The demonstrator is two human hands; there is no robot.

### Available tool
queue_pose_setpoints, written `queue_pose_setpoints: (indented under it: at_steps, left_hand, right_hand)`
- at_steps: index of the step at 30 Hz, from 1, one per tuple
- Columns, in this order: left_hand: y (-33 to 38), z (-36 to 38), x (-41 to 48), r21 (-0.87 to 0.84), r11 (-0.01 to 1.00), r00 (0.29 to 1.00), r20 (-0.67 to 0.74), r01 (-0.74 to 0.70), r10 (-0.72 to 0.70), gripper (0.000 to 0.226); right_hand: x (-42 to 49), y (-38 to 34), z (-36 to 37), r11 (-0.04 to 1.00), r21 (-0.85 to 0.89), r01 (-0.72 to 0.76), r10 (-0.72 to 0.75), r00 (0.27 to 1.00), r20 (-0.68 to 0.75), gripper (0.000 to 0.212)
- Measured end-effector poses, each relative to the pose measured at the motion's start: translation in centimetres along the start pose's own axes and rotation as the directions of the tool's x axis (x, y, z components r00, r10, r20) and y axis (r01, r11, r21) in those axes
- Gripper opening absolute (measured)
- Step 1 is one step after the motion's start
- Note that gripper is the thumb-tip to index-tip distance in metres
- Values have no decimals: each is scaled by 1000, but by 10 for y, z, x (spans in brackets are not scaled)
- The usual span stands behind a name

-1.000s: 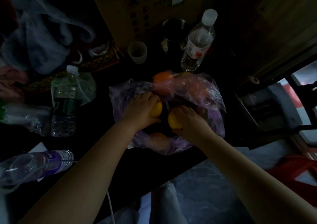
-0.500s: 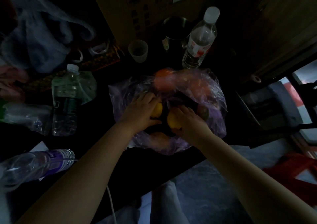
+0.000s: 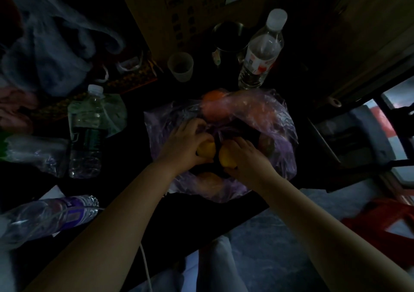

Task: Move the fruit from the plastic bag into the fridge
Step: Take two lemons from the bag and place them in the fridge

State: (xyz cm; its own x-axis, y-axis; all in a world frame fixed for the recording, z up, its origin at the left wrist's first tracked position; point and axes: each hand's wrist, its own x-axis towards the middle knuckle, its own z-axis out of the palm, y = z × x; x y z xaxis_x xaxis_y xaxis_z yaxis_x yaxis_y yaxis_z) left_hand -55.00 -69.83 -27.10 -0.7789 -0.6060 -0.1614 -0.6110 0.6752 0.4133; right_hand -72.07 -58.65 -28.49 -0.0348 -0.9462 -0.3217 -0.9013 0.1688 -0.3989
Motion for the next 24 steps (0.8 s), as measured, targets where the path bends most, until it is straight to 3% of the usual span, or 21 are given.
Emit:
queue_pose_setpoints:
  at_steps: [7,14,24]
  left_hand:
    - [-5,9,1,-17,999,999,28,-38,39,48]
    - [-4,13,6,-119,989,993,96,83,-72,76]
    - [4,-1,0,-108,991,991,115,74,-62,74]
  right_hand:
    - [1,1,2,999,43,-20,20,1000,-5,59]
    - [1,3,5,996,81,-37,39,999,-21,62]
    - [-2,-4,-1,989,129,-67,74,996,-55,65]
